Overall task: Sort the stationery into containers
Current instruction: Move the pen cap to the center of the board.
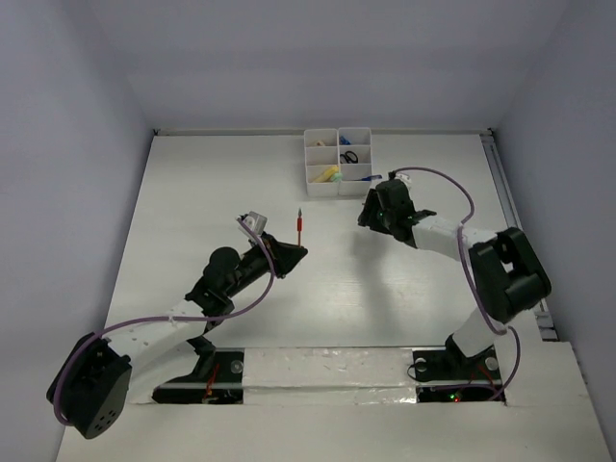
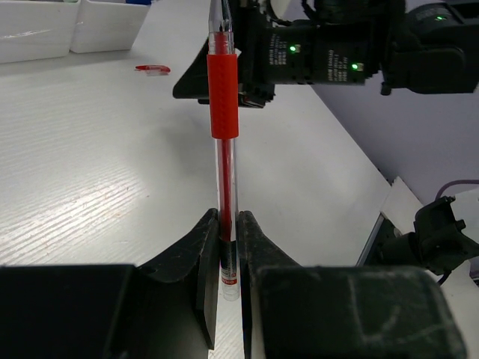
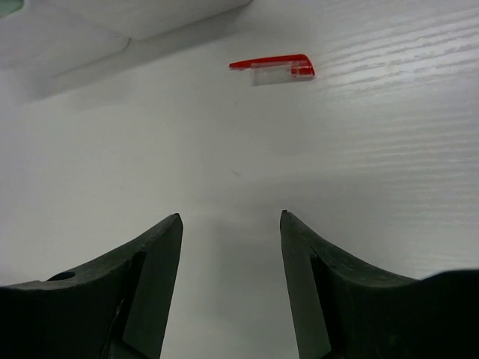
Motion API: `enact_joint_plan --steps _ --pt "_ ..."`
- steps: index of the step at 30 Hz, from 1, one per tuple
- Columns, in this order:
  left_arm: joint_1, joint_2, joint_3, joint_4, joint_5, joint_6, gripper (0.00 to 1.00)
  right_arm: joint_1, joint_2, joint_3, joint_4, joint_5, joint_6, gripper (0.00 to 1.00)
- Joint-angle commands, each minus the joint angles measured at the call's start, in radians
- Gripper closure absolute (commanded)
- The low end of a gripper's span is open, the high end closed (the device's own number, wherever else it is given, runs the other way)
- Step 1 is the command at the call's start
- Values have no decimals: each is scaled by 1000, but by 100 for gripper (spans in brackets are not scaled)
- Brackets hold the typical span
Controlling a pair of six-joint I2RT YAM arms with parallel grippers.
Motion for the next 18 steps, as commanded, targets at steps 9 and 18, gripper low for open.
enact_joint_plan --steps 9,18 --pt "8 -27 2 47 27 -3 100 -59 220 215 -60 67 -50 39" --pt "8 -24 0 47 21 3 100 -68 311 313 -98 128 -87 38"
